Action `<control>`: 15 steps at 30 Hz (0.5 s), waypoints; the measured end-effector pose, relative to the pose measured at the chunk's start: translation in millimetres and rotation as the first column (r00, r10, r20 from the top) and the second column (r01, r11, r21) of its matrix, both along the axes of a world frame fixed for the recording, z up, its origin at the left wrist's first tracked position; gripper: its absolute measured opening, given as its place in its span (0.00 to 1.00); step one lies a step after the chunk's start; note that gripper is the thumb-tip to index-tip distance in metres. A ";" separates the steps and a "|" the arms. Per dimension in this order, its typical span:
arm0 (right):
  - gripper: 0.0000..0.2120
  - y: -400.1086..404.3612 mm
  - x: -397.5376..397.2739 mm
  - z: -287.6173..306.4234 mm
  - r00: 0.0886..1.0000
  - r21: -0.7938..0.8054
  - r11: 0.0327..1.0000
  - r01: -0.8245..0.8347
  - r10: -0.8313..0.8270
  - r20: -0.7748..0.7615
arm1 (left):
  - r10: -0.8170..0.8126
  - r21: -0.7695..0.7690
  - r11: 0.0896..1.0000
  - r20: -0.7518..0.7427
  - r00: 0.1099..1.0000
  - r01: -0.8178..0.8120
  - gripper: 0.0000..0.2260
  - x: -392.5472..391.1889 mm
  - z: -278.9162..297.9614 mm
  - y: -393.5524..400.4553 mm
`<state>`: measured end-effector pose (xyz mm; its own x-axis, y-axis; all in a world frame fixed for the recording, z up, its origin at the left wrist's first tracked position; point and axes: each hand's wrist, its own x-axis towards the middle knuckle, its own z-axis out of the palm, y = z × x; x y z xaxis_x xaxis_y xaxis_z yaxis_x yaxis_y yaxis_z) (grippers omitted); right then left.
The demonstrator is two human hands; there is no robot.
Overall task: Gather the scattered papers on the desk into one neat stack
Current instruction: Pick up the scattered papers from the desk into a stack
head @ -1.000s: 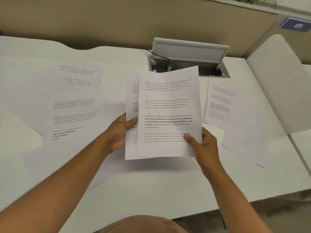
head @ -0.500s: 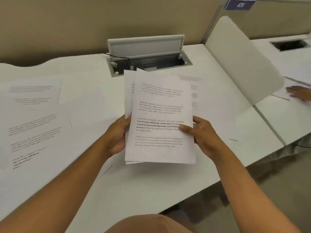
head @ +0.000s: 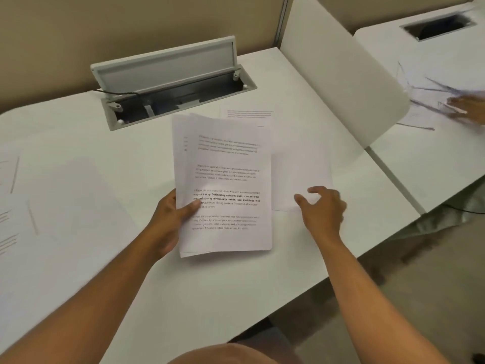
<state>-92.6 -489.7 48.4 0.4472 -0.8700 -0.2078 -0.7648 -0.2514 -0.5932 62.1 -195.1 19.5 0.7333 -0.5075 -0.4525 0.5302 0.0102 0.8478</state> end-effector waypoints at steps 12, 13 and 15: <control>0.41 -96.2 -4.0 -10.3 0.965 0.307 0.931 0.197 -0.240 0.109 | 0.085 -0.008 0.996 -0.049 0.995 -0.085 0.21 2.4 -19.2 -13.4; 0.34 -99.2 -2.5 -6.3 0.950 0.305 0.931 0.201 -0.262 0.172 | 0.097 -0.008 0.995 -0.045 0.994 -0.098 0.22 3.4 -19.2 -12.3; 0.22 -100.6 4.5 7.2 0.911 0.211 0.954 0.211 -0.270 0.312 | 0.130 -0.007 0.991 -0.036 0.991 -0.130 0.23 6.0 -18.7 -8.8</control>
<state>-88.1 -590.2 55.6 0.2976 -0.9249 -0.2364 -0.5389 0.0416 -0.8413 68.1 -203.9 0.8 0.7767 -0.4136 -0.4750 0.5538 0.0891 0.8279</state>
